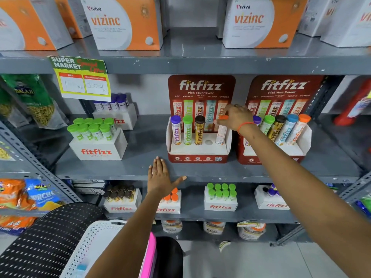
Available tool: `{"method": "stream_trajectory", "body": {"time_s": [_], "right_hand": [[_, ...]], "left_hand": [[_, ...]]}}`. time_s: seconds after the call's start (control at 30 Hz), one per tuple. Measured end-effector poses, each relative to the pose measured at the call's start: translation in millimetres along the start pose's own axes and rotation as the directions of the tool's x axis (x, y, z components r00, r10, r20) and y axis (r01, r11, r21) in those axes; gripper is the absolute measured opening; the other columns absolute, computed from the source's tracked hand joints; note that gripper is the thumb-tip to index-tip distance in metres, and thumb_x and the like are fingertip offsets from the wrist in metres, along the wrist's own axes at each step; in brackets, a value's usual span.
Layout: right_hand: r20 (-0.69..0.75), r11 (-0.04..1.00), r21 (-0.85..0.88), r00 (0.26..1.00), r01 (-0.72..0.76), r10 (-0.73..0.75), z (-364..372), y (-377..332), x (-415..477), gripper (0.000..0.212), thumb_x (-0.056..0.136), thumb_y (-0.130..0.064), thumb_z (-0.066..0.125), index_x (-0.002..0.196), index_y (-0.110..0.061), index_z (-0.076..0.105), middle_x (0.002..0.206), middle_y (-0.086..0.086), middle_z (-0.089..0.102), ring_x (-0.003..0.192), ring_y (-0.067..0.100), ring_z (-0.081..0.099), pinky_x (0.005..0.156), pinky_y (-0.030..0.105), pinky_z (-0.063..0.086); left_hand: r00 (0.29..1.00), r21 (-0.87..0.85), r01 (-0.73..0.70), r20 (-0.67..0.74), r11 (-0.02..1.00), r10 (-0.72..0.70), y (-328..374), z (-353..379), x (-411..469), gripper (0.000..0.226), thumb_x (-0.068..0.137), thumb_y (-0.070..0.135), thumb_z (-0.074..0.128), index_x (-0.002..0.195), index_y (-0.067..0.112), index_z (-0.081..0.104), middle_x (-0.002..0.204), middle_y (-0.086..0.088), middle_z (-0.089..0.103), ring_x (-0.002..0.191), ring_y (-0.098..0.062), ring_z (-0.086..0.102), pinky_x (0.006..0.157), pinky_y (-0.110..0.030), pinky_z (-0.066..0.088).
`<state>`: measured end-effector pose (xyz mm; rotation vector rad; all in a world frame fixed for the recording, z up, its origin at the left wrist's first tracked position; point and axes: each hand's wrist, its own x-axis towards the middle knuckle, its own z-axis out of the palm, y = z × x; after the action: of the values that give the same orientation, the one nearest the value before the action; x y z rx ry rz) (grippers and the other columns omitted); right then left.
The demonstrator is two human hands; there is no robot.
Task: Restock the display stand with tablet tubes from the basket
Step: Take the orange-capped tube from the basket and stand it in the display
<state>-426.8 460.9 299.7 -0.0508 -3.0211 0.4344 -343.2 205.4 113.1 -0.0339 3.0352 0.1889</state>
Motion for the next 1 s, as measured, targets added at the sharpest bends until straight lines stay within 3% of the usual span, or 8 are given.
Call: {"method": "stream_trajectory", "body": {"time_s": [0.2, 0.3, 0.37, 0.47, 0.6, 0.77, 0.9, 1.0], "right_hand": [[-0.001, 0.997, 0.081, 1.000, 0.017, -0.017, -2, 2, 0, 0.034, 0.082, -0.023, 0.067, 0.113, -0.010, 0.064, 0.121, 0.016, 0.063, 0.117, 0.035, 0.051, 0.098, 0.043, 0.047], [0.061, 0.980, 0.195, 0.997, 0.029, -0.042, -7, 1, 1, 0.053, 0.078, -0.011, 0.069, 0.129, -0.012, 0.054, 0.127, 0.014, 0.062, 0.116, 0.033, 0.057, 0.103, 0.042, 0.047], [0.052, 0.986, 0.159, 0.997, 0.046, -0.055, -7, 1, -1, 0.059, 0.077, -0.016, 0.071, 0.132, -0.012, 0.049, 0.125, 0.015, 0.063, 0.114, 0.034, 0.058, 0.102, 0.042, 0.046], [-0.023, 0.998, 0.044, 0.998, 0.055, -0.054, -3, 3, -3, 0.042, 0.078, -0.031, 0.070, 0.114, -0.011, 0.061, 0.115, 0.014, 0.065, 0.107, 0.033, 0.059, 0.100, 0.042, 0.044], [-0.019, 0.994, 0.047, 0.996, 0.094, -0.093, 0, 9, 1, 0.032, 0.082, -0.026, 0.067, 0.112, -0.017, 0.065, 0.119, 0.011, 0.066, 0.111, 0.033, 0.057, 0.109, 0.045, 0.033], [0.097, 0.984, 0.116, 0.985, 0.133, -0.145, -2, 13, 4, 0.042, 0.084, -0.011, 0.065, 0.124, -0.018, 0.060, 0.132, 0.011, 0.059, 0.119, 0.033, 0.053, 0.107, 0.049, 0.041], [0.136, 0.988, 0.098, 0.982, 0.121, -0.133, 1, 12, 2, 0.051, 0.086, -0.010, 0.061, 0.135, -0.018, 0.048, 0.140, 0.013, 0.051, 0.127, 0.035, 0.046, 0.110, 0.048, 0.037], [-0.013, 0.985, 0.041, 0.986, 0.168, -0.167, 8, 0, -11, 0.068, 0.082, -0.024, 0.065, 0.142, -0.015, 0.034, 0.148, 0.017, 0.037, 0.136, 0.037, 0.029, 0.116, 0.048, 0.027]], "left_hand": [[1.000, 0.001, -0.001, -0.001, 1.000, 0.001, 0, 0, 0, 0.116, 0.064, 0.087, 0.008, 0.148, 0.010, -0.012, 0.157, -0.011, -0.014, 0.144, -0.029, -0.012, 0.115, -0.042, -0.007], [1.000, 0.003, -0.002, 0.001, 1.000, 0.002, 0, 0, 0, 0.115, 0.065, 0.087, 0.008, 0.148, 0.010, -0.012, 0.157, -0.011, -0.014, 0.144, -0.029, -0.012, 0.114, -0.042, -0.007], [1.000, -0.001, 0.000, 0.000, 1.000, 0.000, 1, 0, 0, 0.115, 0.064, 0.087, 0.008, 0.147, 0.010, -0.013, 0.157, -0.011, -0.015, 0.144, -0.028, -0.013, 0.113, -0.041, -0.008], [1.000, -0.006, -0.002, -0.004, 1.000, 0.002, 1, 0, -1, 0.115, 0.064, 0.086, 0.008, 0.148, 0.010, -0.012, 0.158, -0.010, -0.014, 0.144, -0.028, -0.012, 0.114, -0.041, -0.008], [1.000, -0.004, 0.002, -0.008, 1.000, -0.002, 1, 1, -1, 0.115, 0.063, 0.087, 0.007, 0.148, 0.011, -0.012, 0.158, -0.010, -0.014, 0.144, -0.029, -0.012, 0.114, -0.041, -0.007], [1.000, 0.007, -0.003, -0.015, 1.000, 0.003, 1, 0, 0, 0.115, 0.063, 0.086, 0.008, 0.148, 0.011, -0.011, 0.158, -0.010, -0.012, 0.144, -0.029, -0.010, 0.114, -0.042, -0.005], [1.000, 0.017, -0.006, 0.000, 1.000, 0.006, 0, 0, -1, 0.114, 0.065, 0.085, 0.009, 0.148, 0.010, -0.011, 0.158, -0.010, -0.013, 0.144, -0.029, -0.011, 0.115, -0.042, -0.005], [0.998, -0.018, -0.015, 0.052, 1.000, 0.016, -4, -3, 3, 0.113, 0.066, 0.085, 0.011, 0.148, 0.009, -0.011, 0.158, -0.010, -0.013, 0.144, -0.028, -0.011, 0.115, -0.042, -0.005]]}}
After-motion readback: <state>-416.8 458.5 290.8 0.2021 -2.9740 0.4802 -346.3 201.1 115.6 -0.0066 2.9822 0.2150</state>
